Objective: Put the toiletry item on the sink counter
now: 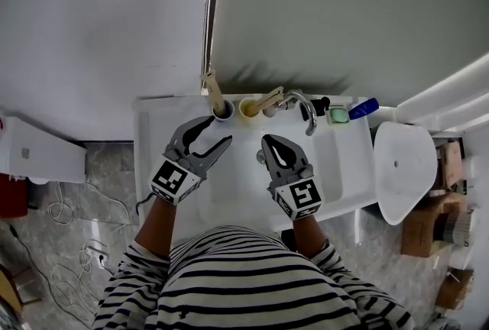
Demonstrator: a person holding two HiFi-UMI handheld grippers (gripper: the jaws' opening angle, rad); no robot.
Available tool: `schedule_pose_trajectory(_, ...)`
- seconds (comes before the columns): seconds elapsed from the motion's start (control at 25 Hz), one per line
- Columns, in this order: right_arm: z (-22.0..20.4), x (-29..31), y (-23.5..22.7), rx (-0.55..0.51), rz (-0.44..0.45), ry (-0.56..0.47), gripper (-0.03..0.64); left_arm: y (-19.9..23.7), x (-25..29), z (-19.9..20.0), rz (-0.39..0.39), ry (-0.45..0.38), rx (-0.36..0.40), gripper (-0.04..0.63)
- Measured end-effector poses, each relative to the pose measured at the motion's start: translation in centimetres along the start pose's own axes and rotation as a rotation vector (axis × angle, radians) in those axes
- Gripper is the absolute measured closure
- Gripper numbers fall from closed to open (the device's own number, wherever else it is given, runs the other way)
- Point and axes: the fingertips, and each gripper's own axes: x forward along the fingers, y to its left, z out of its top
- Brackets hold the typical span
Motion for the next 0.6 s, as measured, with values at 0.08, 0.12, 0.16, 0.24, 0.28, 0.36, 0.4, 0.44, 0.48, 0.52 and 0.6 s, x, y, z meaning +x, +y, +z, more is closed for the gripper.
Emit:
schedule_pose_trajectory(0.08,0.4,-0.7,0.4,-0.003,0.005,-0.013,0.603,-0.9,-0.4,0.9,-0.003,-0.017,0.017,0.398)
schedule_pose_trajectory(0.12,0.6,-1.1,0.6,-0.004,0.007,-0.02,0.603,-1.3,-0.6,1.5,-0.004,-0.026,0.025,0.418)
schedule_pose_trajectory(0.16,0.7,-1.5,0.8,-0.005,0.01,-0.025,0.603,-1.8,-0.8,2.1,-0.004,-0.038,0.033,0.442)
schedule_pose_trajectory(0.24,0.7,-2.2,1.2,0.0,0.019,-0.015,0.603,-2.7,-1.1,3.2,-0.003,-0.06,0.047,0.5)
schedule_pose_trajectory(0.28,0.6,-2.5,1.3,0.003,0.023,-0.009,0.603,-3.1,-1.2,3.5,-0.003,-0.064,0.052,0.525)
schedule_pose_trajectory(0.36,1.0,-3.0,1.6,0.003,0.028,-0.022,0.603,-3.8,-1.4,4.0,-0.009,-0.065,0.059,0.563)
schedule_pose_trajectory(0.4,1.4,-3.3,1.7,0.003,0.031,-0.037,0.603,-4.2,-1.5,4.2,-0.013,-0.066,0.062,0.576)
schedule_pose_trajectory(0.44,1.7,-3.5,1.8,0.002,0.033,-0.053,0.603,-4.6,-1.6,4.4,-0.017,-0.066,0.062,0.585)
schedule_pose_trajectory(0.48,2.0,-3.8,1.9,0.001,0.034,-0.066,0.603,-5.0,-1.6,4.5,-0.022,-0.066,0.061,0.589)
schedule_pose_trajectory(0.52,2.3,-4.1,2.1,0.0,0.036,-0.077,0.603,-5.4,-1.7,4.7,-0.028,-0.067,0.06,0.589)
schedule_pose_trajectory(0.6,2.6,-4.7,2.3,-0.004,0.043,-0.093,0.603,-6.2,-1.7,4.9,-0.038,-0.069,0.055,0.589)
